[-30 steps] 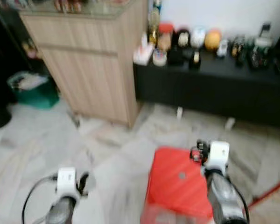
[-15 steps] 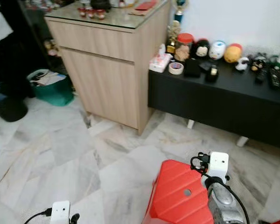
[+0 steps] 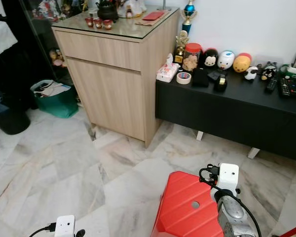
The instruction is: Hang keys on a hook
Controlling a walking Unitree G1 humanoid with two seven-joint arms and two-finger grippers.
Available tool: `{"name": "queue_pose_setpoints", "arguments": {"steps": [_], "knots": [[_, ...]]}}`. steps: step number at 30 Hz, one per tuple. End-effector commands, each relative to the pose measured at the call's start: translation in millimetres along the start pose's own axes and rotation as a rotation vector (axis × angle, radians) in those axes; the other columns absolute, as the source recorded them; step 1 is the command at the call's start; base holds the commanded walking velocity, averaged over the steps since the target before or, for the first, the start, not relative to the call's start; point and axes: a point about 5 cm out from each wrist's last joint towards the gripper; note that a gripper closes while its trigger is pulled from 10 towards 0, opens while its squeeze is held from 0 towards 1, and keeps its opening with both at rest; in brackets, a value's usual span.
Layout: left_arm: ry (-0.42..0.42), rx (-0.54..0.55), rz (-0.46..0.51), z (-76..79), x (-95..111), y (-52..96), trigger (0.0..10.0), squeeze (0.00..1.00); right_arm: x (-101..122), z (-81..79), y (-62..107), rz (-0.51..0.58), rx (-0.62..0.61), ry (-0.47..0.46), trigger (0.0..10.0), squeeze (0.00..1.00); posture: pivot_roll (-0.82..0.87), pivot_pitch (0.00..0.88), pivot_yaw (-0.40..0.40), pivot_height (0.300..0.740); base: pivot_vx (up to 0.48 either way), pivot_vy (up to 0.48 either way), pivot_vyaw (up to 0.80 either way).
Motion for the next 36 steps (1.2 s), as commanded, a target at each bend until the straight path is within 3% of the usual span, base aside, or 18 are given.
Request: {"name": "queue_pose_setpoints", "arguments": {"steps": [1, 7, 24, 28, 36], "knots": [[0.011, 0.016, -0.032, -5.4, -9.8, 3.6, 10.0, 0.0, 3.4, -2.0, -2.2, 0.008, -0.001, -0.008, 10.0, 0.0, 0.01, 0.0, 0.008, 0.74, 0.0, 0.0, 0.0], [0.014, 0.024, -0.053, -7.5, -14.0, 4.9, 10.0, 0.0, 2.5, -1.9, -2.3, 0.002, -0.003, -0.013, 10.0, 0.0, 0.01, 0.0, 0.006, 0.74, -0.041, 0.0, 0.0], [0.012, 0.016, -0.087, -7.3, -20.9, 6.7, 10.0, 0.0, 2.3, -1.3, -5.3, -0.028, -0.025, -0.066, 10.0, 0.0, 0.0, 0.0, 0.011, 0.74, -0.294, 0.0, 0.0], [0.012, 0.016, -0.087, -6.6, -21.1, 6.6, 10.0, 0.0, 3.5, -2.0, -5.5, -0.02, -0.025, -0.082, 10.0, 0.0, 0.01, 0.0, 0.01, 0.74, -0.305, 0.0, -0.78], [0.009, 0.011, -0.082, -7.0, -19.8, 6.4, 10.0, 0.0, 5.1, -3.3, -6.3, -0.013, -0.025, -0.076, 10.0, 0.0, 0.0, 0.0, 0.013, 0.74, -0.304, 0.0, 0.0]]}}
Point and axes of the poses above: a point about 5 cm out from each wrist's last joint towards the gripper, its own y axis pointing back from the gripper into the wrist, its own x axis along the axis of the wrist's last joint, z = x × y, and after that the axes turned 14 degrees about y, right-handed
